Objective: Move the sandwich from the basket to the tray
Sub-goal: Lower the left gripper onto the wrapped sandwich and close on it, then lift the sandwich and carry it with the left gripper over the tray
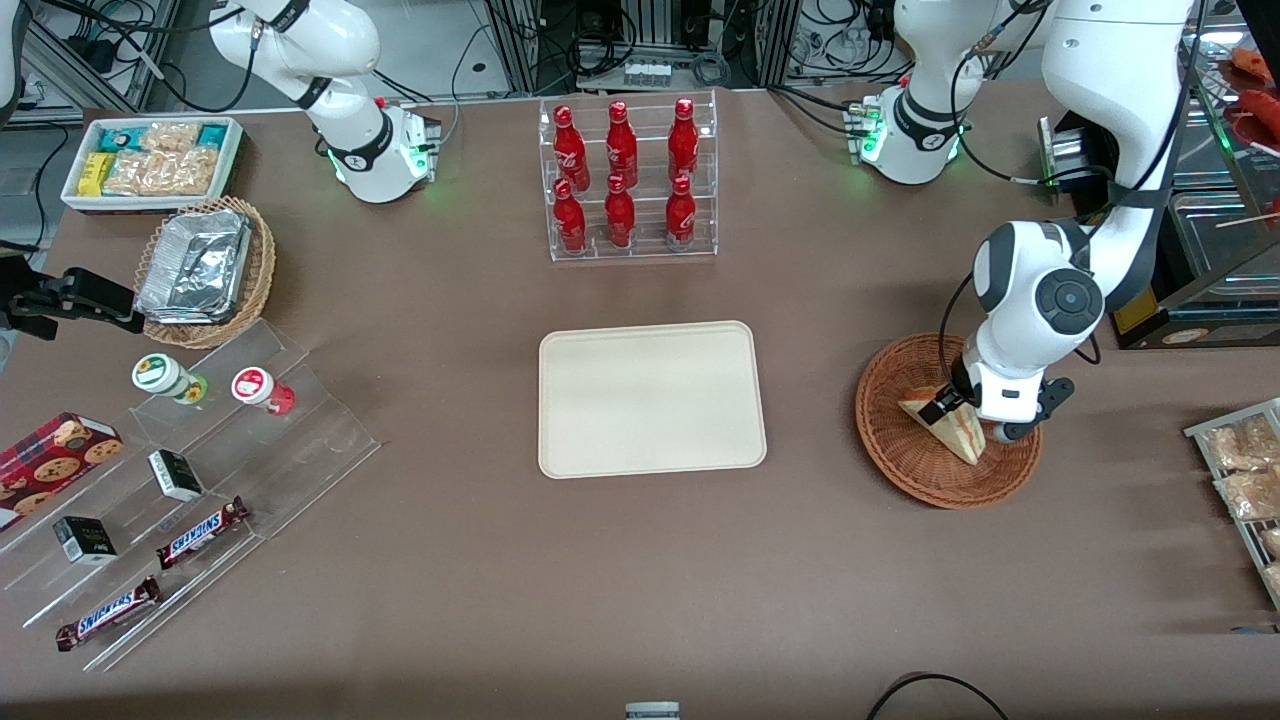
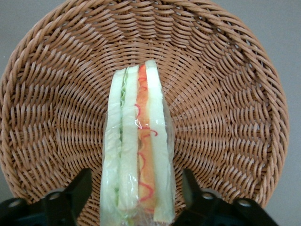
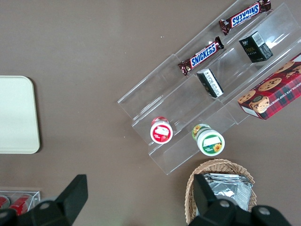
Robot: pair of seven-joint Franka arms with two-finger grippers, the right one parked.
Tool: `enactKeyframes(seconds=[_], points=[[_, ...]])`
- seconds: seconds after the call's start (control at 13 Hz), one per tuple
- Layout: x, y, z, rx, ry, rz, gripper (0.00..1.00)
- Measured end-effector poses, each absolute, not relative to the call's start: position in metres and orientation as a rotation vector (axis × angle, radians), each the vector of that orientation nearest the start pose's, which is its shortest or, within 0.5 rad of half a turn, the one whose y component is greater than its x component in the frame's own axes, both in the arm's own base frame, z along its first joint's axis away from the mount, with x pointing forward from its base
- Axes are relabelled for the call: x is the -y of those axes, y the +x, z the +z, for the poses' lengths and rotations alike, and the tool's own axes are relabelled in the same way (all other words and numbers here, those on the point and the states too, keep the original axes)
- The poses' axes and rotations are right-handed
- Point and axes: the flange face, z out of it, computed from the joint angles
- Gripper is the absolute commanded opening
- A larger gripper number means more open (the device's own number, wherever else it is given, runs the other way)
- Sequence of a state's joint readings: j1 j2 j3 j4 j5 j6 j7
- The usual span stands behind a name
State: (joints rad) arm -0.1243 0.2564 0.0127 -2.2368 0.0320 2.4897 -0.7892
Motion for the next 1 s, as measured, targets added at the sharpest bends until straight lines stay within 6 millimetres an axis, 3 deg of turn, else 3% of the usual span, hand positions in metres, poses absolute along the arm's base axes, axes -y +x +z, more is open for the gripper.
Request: enactKeyframes(seconds=[0.31, 0.54, 0.77, 1.0], points=[[0.061, 0.545, 0.258, 1.012, -2.956, -0.025, 0.0], [0.062, 0.552, 0.273, 1.009, -2.946, -0.002, 0.0], [0.071, 0.569, 0.328, 0.95, -2.909, 0.087, 0.0], [0.113, 0.581, 0.405, 0.844, -2.91, 0.146, 0.0]])
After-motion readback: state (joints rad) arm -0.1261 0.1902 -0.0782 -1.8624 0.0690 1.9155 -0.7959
